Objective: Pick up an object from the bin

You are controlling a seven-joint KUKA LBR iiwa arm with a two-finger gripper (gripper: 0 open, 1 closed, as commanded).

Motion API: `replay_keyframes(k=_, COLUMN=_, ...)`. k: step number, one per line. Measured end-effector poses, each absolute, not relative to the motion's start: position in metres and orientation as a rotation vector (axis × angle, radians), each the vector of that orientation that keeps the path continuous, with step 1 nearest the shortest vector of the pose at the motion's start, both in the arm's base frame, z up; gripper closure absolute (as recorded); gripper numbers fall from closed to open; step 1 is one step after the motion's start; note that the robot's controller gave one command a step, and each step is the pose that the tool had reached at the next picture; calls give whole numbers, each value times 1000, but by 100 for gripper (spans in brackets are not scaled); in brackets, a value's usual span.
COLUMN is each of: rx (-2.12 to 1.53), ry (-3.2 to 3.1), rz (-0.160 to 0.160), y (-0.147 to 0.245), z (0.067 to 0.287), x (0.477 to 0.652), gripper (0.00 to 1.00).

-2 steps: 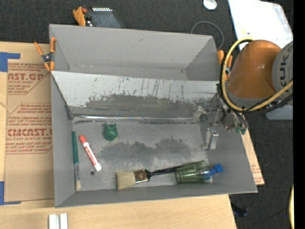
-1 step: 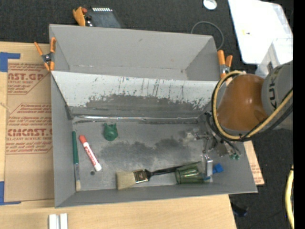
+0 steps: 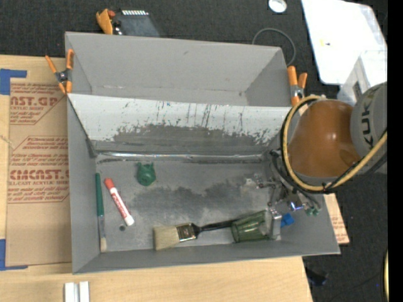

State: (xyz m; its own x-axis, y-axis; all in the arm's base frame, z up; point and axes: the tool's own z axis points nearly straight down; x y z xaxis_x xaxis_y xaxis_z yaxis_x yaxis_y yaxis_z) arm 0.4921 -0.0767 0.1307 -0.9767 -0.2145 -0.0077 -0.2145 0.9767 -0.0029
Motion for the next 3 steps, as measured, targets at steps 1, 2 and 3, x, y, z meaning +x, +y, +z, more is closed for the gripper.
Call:
replay_keyframes(k=1, rx=-558, ry=3091, rz=1, y=-68, z=109, x=489, gripper=0)
replay_keyframes(k=2, rx=-534, ry=3074, rz=-6, y=-80, z=71, x=485, gripper=0)
replay_keyframes(k=3, rx=-379, ry=3112, rz=2, y=-88, z=69, x=485, gripper=100)
